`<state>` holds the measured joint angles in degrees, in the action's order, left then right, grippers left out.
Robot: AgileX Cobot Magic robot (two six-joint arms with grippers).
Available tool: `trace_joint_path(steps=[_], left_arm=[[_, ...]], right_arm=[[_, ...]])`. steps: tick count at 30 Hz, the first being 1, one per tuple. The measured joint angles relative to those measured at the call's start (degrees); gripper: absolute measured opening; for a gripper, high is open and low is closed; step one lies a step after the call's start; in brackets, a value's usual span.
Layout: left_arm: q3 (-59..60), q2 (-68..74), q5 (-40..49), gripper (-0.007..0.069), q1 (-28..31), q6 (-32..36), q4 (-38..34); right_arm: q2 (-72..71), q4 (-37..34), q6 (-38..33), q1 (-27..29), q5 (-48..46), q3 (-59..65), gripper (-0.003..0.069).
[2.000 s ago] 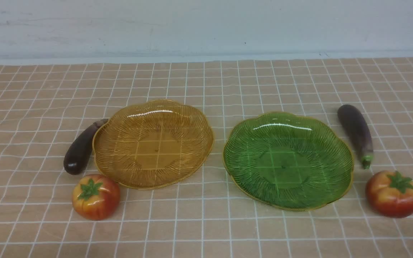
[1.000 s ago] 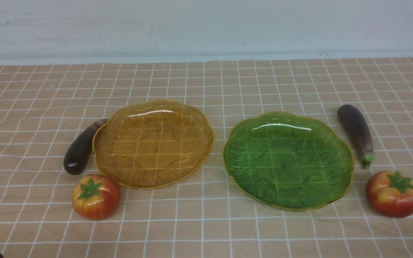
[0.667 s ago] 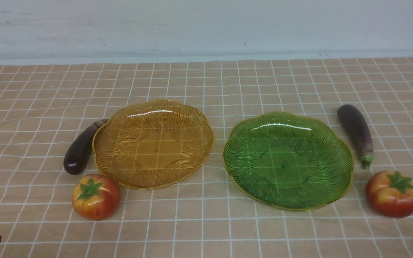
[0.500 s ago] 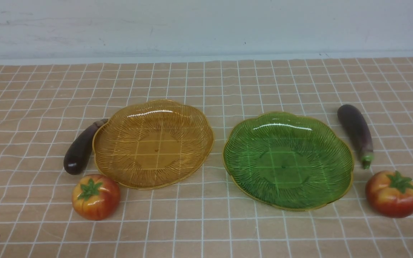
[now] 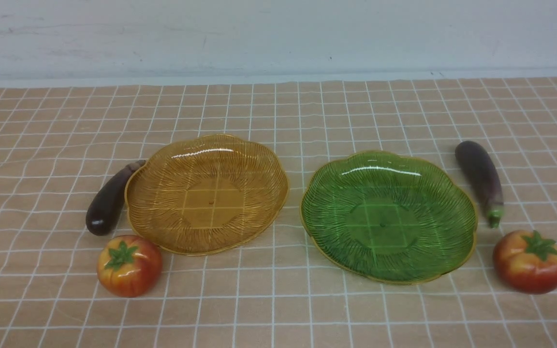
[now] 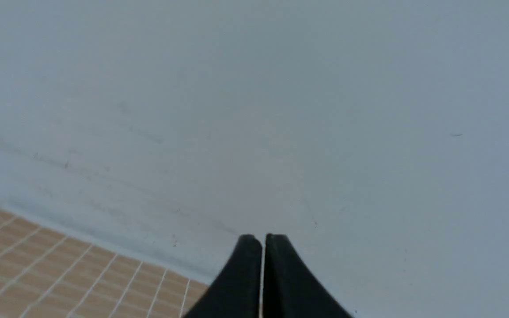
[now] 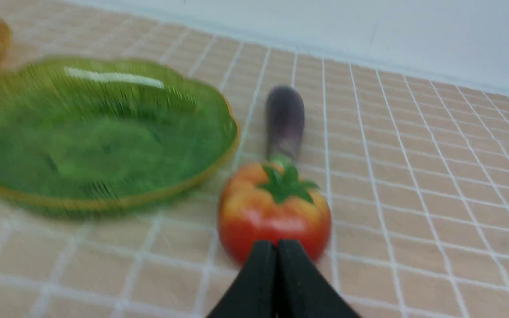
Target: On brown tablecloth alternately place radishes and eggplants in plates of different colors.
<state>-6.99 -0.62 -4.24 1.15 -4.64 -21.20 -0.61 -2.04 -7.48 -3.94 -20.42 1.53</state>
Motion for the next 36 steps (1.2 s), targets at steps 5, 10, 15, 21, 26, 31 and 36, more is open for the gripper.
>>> trace_joint_path(steps=[5,10,15,21,26,31,36], left_arm=[[-22.5,14.4,33.3,-0.0004,0.0,5.0,5.8],[-32.5,41.2,59.9,-0.0004,0.0,5.4,11.2],[-35.3,58.2,62.3,-0.0004,0.0,9.7,9.4],[-36.4,59.0,64.5,-0.0004,-0.1,11.9,6.3],[-37.1,49.4,70.0,-0.0004,-0.1,11.6,5.4],[-38.1,39.7,74.4,-0.0004,0.0,8.8,5.0],[-41.0,40.7,76.0,-0.0004,0.0,6.9,5.0]], right_arm=[[0.0,-27.6,10.1,-0.2,14.2,0.1,-0.0018],[0.0,-44.2,12.0,-0.2,18.5,0.1,-0.0018],[0.0,-48.1,9.1,-0.2,20.4,0.2,-0.0018],[0.0,-44.8,1.8,-0.2,13.1,-4.8,-0.0018],[1.8,-42.3,-3.1,-0.2,7.1,-12.7,-0.0018],[14.9,-35.4,-3.3,-0.2,-8.8,-23.1,-0.0018],[33.0,-20.4,-2.1,-0.2,-33.2,-40.6,-0.0018]])
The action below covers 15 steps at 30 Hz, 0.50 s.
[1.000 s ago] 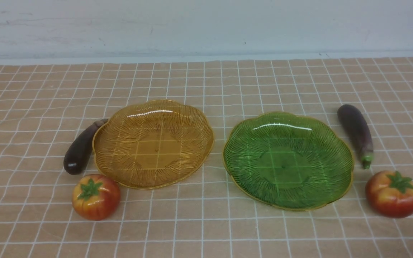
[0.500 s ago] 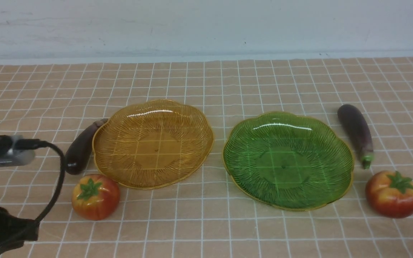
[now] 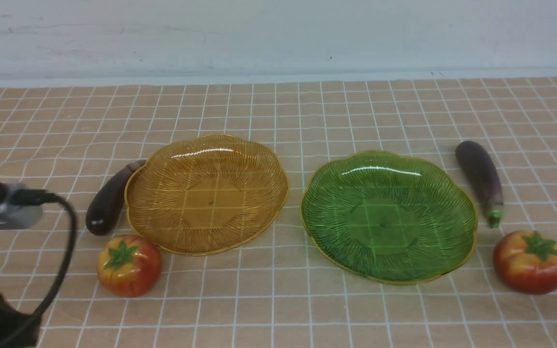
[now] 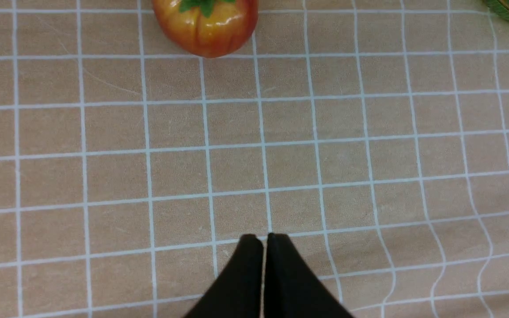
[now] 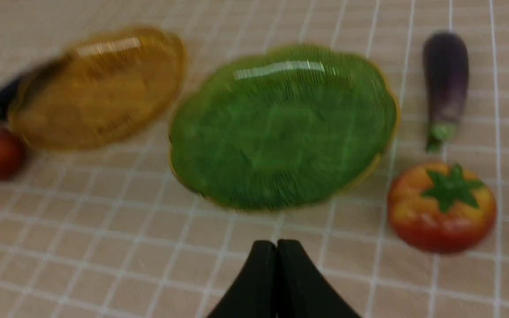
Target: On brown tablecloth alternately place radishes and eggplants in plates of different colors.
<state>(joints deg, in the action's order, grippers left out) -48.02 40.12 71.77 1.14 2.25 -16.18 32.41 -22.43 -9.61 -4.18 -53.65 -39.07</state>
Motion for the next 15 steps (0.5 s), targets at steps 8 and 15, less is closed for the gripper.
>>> trace_joint_path(steps=[8,15], left_arm=[[-10.1,11.7,-0.3,-0.0004,-0.9,-0.1,-2.4],[-12.8,13.6,0.0,-0.0004,-22.2,-15.4,8.6]], right_arm=[[20.2,11.4,2.9,0.0,-17.7,-21.7,-0.0018],[21.0,6.4,1.0,0.0,-18.5,-21.8,-0.0018]])
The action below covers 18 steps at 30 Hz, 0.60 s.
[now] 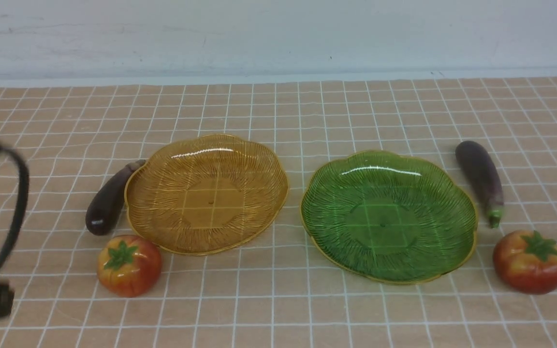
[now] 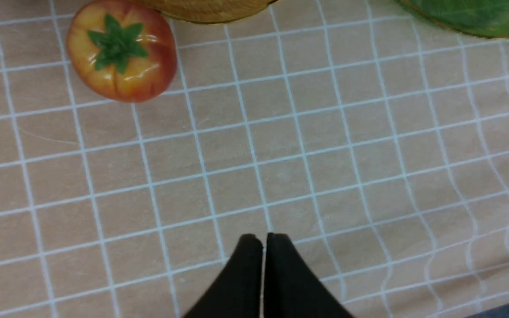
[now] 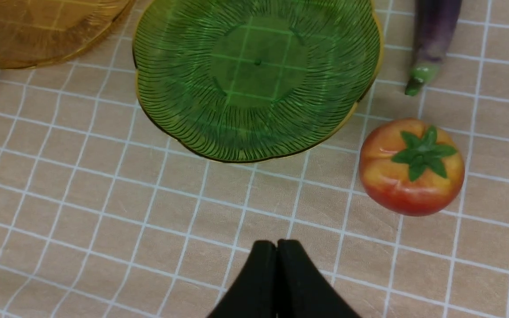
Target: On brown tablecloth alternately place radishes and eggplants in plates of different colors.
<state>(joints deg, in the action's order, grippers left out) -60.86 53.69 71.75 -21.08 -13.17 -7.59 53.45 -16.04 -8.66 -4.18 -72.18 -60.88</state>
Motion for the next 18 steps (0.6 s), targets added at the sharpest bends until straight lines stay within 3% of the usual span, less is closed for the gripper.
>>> trace_joint_path(steps=[3,7,13,18], left_arm=[[-0.4,3.7,0.1,-0.0004,-5.2,-5.6,9.0],[-0.2,12.8,-0.7,-0.0004,-4.7,-7.5,16.1],[-1.7,26.1,-5.2,-0.0004,4.3,-3.0,10.8],[-2.0,29.8,-11.9,0.0001,5.7,2.1,8.2]], right_arm=[[0.0,-0.1,-0.4,0.0,0.0,0.0,-0.0018],[0.0,0.1,-0.5,0.0,0.0,0.0,-0.0018],[0.0,1.9,-0.6,0.0,-0.1,0.0,-0.0018],[0.0,2.1,-0.6,0.0,-0.1,0.0,-0.0018]])
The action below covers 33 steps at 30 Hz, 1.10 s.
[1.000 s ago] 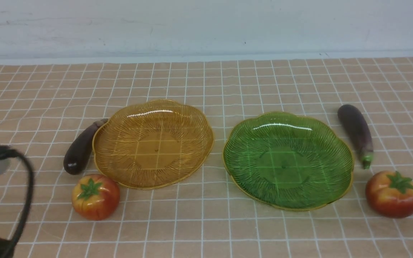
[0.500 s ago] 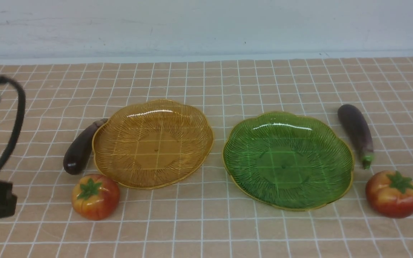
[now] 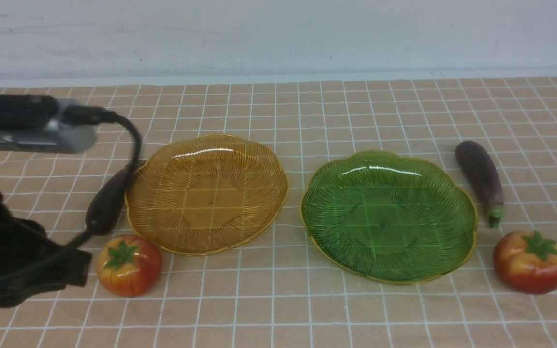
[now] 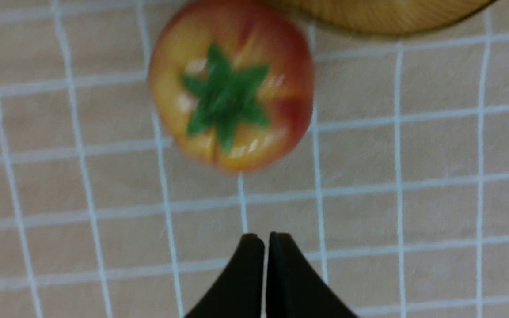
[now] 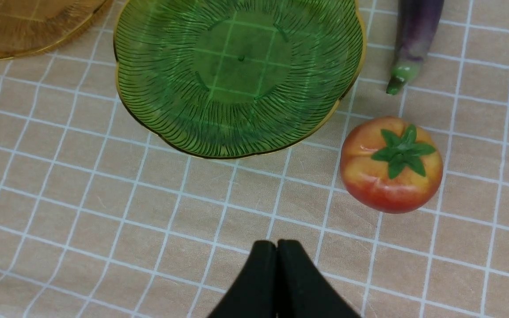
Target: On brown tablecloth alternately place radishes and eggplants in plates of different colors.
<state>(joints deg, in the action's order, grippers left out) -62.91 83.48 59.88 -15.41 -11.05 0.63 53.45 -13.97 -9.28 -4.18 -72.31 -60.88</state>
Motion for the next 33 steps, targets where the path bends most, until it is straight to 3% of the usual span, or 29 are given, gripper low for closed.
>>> trace_joint_path(steps=[3,6,12,15,19,33], left_arm=[[-0.1,2.7,-4.4,0.0044,0.0,1.3,0.0],[-0.1,5.8,-7.6,0.0143,0.0,1.6,0.0],[-0.1,10.4,-9.1,0.0526,0.1,1.6,1.5],[-0.1,10.6,-9.2,0.0628,0.1,1.6,2.9],[-0.2,10.9,-9.3,0.0681,0.1,1.6,4.2],[-0.6,15.5,-11.6,0.0683,0.1,-3.8,8.8]], right_arm=[[0.0,0.0,0.0,0.0,0.0,0.0,-0.0018],[0.0,0.0,0.0,0.0,0.0,0.0,-0.0018],[0.0,0.0,0.0,0.0,0.0,0.0,-0.0018],[0.0,0.0,0.0,0.0,0.0,0.0,-0.0018],[0.0,0.0,0.0,0.0,0.0,0.0,-0.0018],[0.0,-0.4,0.0,0.0,0.0,0.0,-0.0018]])
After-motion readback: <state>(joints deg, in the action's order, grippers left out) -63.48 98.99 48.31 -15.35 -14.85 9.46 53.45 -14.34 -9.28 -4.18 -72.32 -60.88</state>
